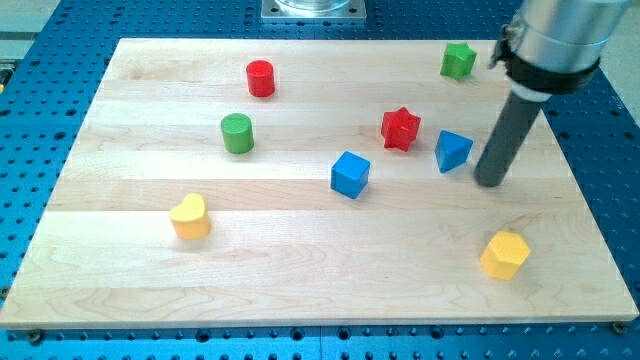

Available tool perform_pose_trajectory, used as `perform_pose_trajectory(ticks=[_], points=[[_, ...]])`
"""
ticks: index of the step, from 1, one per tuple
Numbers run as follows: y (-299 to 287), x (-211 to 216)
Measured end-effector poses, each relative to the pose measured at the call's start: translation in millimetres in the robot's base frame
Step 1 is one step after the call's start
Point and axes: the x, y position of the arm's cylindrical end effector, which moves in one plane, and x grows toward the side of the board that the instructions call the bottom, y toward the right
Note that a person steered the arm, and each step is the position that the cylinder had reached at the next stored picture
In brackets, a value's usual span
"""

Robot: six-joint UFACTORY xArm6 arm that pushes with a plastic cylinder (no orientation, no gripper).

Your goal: Place the blue triangle and red star diagonally to each other

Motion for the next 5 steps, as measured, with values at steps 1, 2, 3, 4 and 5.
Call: perform_pose_trajectory(ticks=[1,2,3,4,5], points=[[-19,-4],[-19,-42],[-8,-66],[-6,-105],[-6,-134]])
